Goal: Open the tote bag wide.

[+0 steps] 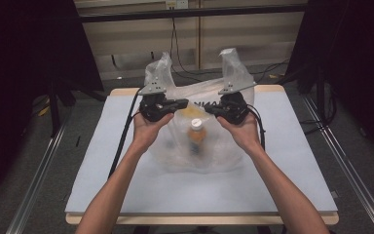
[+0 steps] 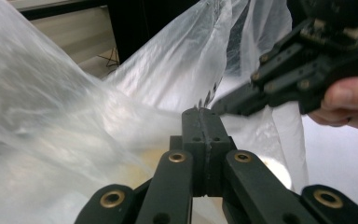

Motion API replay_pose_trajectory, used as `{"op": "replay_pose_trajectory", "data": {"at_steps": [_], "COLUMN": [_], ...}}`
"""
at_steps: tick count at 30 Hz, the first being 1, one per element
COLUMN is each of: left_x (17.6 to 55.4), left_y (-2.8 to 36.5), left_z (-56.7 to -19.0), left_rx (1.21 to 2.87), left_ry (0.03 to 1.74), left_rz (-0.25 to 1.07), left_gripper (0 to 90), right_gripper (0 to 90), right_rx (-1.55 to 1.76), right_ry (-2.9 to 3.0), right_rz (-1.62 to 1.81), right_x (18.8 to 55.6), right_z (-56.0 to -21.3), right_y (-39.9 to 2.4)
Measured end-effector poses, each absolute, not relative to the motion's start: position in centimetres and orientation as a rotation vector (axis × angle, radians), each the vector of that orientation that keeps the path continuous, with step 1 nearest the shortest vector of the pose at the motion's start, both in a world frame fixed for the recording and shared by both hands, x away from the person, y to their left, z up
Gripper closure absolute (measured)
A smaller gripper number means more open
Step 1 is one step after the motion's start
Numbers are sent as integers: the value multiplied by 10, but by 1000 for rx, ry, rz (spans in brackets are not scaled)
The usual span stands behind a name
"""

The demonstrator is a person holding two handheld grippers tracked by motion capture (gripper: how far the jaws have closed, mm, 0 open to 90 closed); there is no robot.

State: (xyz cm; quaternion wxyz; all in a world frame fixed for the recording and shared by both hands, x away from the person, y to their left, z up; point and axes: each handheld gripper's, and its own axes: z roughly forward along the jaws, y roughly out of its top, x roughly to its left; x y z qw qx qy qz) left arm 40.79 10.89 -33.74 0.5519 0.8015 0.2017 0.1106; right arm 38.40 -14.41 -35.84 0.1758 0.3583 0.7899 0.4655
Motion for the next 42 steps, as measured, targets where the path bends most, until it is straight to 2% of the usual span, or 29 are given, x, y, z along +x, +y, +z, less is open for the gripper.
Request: {"op": "replay_pose_trajectory", "data": {"at_steps": [6, 16, 22, 33, 42], "left_x": [403, 398, 405, 405, 406], "left_y": [100, 72, 83, 104, 105], "left_z": [-329, -338, -360, -392, -413], "left_rx": [1871, 1948, 1988, 2089, 2147], "left_ry": [438, 371, 467, 514, 510], "left_rz": [253, 210, 218, 205, 196], "left_gripper": [900, 900, 900, 900, 900], "right_gripper": [900, 900, 900, 900, 900], "right_rx": [1001, 932, 934, 935, 982], "right_ry": [2284, 2299, 2319, 2354, 2240], "right_rz": [1347, 1407, 1447, 1439, 1427], "right_x": [369, 343, 337, 334, 348], "right_z": [-373, -370, -378, -393, -383], "right_y": [-144, -142, -146, -146, -158]}}
